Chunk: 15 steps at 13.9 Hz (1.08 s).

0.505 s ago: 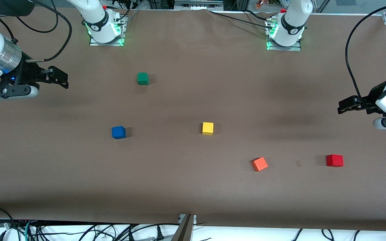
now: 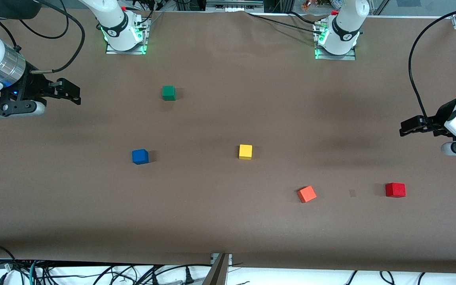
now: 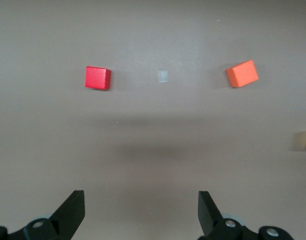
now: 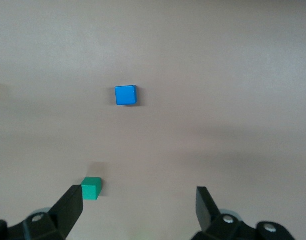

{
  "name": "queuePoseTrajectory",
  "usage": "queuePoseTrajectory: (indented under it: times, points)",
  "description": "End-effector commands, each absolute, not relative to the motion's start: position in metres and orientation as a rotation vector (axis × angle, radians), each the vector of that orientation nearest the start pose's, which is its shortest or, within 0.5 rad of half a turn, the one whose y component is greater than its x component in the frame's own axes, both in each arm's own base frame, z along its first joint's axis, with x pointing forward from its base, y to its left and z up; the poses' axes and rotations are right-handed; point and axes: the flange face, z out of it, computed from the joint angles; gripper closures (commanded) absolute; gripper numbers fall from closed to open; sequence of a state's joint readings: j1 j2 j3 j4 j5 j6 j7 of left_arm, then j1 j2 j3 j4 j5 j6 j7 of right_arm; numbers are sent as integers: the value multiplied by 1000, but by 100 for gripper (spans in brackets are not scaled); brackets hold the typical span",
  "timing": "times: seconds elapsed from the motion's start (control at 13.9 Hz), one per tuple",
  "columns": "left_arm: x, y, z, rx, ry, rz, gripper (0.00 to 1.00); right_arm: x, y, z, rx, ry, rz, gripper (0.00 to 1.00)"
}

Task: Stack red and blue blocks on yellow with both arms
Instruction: 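Move the left gripper down toward the red cube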

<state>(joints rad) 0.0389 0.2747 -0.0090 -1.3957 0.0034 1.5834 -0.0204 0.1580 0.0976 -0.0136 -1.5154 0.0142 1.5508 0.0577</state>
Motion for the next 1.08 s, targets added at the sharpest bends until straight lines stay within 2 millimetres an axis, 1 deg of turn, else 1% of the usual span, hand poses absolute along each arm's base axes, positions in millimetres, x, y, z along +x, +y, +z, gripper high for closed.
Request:
queuePoseTrajectory:
  times: [0.0,0.07,0.22,0.36,0.43,0.51,0.58,0.72,0.79,0.87,1.01]
  points:
    - [655,55,515,-3147,-151,161,0,576,83,601,-3139,-149,92,0]
    - [664,61,495,-3143,-160,161,0,577,83,600,-3137,-149,92,0]
    - [682,63,456,-3143,-163,149,0,576,84,601,-3137,-152,90,0]
    - [701,66,408,-3143,-166,120,0,577,84,600,-3137,-149,90,0]
    - [707,75,380,-3147,-185,122,0,576,84,601,-3137,-149,90,0]
    - [712,87,357,-3145,-207,110,0,577,84,601,-3137,-149,87,0]
    - [717,92,335,-3143,-174,91,0,577,84,601,-3137,-149,87,0]
    - [723,98,306,-3149,-34,45,0,577,83,600,-3137,-147,90,0]
    - [721,113,294,-3150,-41,54,0,577,84,600,-3137,-149,90,0]
    - [719,124,282,-3152,-60,78,0,577,84,600,-3137,-149,92,0]
    - [721,125,264,-3147,-48,50,0,577,84,601,-3137,-149,87,0]
